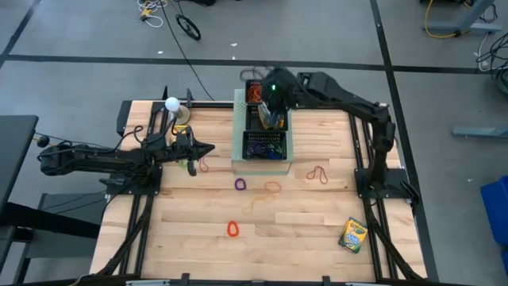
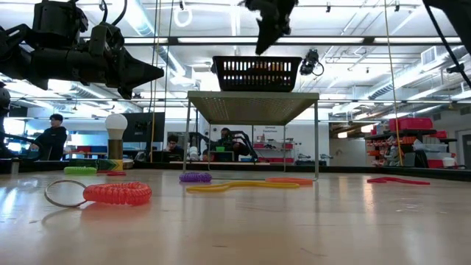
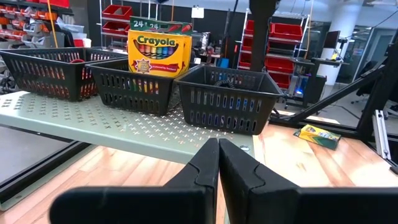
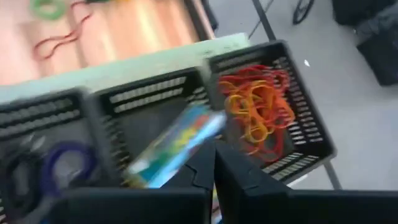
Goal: Pick & Place Office Desk Supplies
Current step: Put the orange rubber band into the top black bin on the shelf
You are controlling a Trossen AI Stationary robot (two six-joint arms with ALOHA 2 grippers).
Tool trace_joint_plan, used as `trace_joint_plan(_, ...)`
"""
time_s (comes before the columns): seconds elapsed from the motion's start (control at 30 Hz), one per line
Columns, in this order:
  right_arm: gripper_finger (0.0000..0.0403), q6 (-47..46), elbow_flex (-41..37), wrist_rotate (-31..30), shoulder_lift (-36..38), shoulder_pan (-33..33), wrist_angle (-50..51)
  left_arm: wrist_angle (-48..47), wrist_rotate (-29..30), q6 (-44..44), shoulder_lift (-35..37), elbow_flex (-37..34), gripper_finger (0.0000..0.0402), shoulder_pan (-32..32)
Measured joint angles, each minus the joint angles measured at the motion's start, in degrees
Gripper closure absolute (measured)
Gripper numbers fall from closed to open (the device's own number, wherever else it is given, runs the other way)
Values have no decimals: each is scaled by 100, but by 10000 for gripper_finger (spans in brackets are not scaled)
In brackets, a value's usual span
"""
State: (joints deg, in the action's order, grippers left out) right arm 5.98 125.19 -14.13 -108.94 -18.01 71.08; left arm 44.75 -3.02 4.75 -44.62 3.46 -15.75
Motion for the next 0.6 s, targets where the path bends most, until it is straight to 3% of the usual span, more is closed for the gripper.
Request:
trace_joint_plan(0.23,396,-225,-1,-506,284,641,54,-2,2,0,0,-2,381,0)
trace_joint_plan(0.6,400,-520,-254,-789,483,1465,-191,-8,0,0,1,-2,381,1)
